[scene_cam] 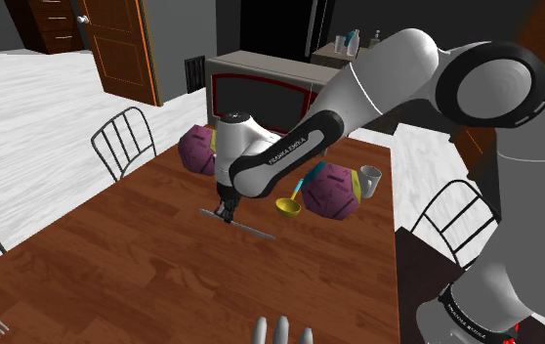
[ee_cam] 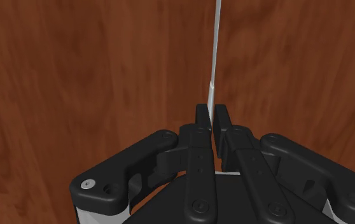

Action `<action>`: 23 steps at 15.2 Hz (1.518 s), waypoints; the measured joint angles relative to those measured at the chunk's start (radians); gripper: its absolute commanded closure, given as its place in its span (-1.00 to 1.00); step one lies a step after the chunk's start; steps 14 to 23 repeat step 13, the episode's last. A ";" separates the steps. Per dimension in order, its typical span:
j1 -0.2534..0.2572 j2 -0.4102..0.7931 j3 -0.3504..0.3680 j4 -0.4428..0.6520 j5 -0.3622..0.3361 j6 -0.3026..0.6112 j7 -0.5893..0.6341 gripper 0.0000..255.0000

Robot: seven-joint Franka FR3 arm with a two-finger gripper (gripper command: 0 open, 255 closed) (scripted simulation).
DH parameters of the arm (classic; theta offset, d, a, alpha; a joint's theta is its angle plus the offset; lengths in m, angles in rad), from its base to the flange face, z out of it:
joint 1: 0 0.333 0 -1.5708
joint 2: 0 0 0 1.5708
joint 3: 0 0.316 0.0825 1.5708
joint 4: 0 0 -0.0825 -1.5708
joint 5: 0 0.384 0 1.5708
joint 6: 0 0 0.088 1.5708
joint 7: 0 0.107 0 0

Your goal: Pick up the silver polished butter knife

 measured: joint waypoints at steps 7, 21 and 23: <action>-0.010 -0.064 0.016 0.006 0.022 -0.069 -0.013 1.00; -0.017 -0.112 0.026 0.015 0.038 -0.124 -0.023 1.00; -0.017 -0.112 0.026 0.015 0.038 -0.124 -0.023 1.00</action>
